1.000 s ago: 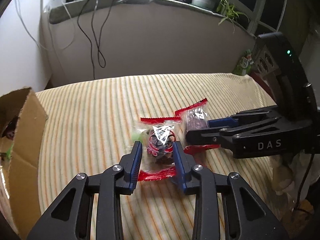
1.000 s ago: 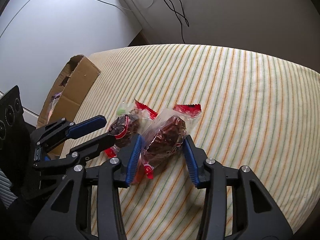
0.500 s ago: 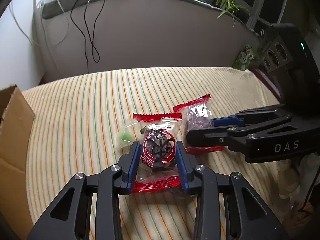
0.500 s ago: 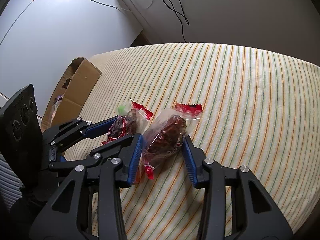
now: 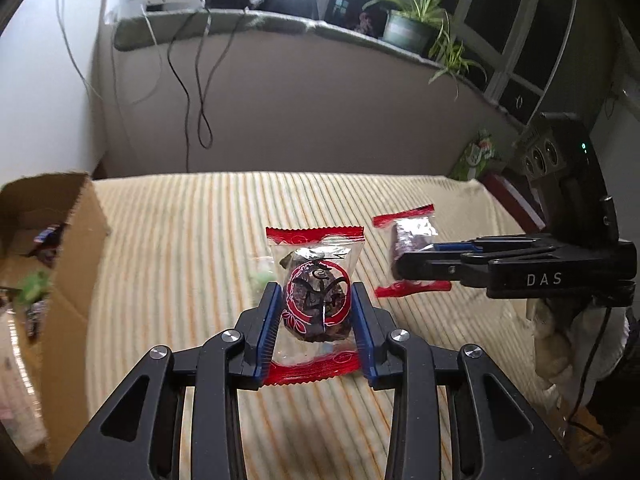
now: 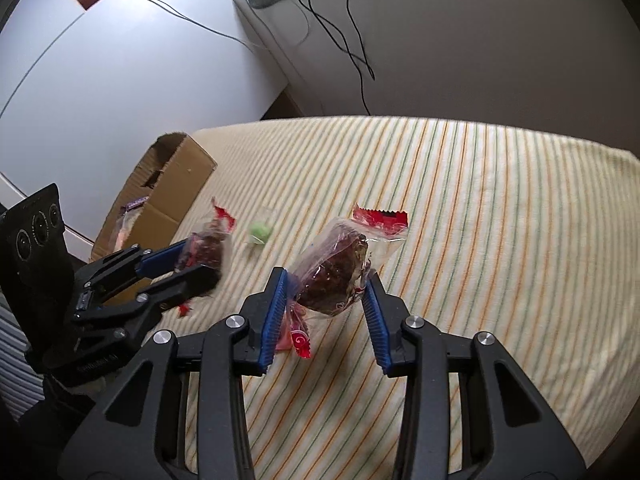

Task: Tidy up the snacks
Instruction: 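Grasp a red-wrapped cake with each gripper and lift them, then carry both red-wrapped cakes into the cardboard box and open both grippers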

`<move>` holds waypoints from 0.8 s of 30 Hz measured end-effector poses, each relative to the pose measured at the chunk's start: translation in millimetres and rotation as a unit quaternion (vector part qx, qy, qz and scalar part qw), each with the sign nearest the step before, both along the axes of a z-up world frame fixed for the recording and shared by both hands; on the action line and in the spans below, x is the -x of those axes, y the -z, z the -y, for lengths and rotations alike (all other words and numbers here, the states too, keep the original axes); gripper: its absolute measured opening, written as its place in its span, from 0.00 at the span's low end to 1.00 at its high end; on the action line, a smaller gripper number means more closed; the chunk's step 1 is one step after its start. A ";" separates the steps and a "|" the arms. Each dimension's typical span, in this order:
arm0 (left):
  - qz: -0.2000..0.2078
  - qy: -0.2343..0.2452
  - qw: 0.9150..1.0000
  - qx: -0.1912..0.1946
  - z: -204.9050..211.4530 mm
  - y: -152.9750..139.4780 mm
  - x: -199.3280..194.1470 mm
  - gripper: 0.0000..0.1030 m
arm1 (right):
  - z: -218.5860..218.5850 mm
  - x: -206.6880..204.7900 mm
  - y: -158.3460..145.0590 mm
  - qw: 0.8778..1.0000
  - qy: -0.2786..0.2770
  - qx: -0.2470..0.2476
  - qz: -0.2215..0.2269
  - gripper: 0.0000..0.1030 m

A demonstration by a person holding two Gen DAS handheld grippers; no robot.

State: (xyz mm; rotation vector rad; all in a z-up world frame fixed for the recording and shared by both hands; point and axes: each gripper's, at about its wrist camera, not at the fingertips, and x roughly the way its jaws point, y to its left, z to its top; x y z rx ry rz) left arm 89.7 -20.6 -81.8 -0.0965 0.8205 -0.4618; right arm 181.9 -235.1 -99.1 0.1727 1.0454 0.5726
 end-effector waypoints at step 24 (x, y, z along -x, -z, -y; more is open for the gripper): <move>0.068 -0.143 0.987 0.006 -123.9 -40.2 54.6 0.32 | -107.0 29.5 -81.0 0.991 -0.080 0.009 0.106 0.38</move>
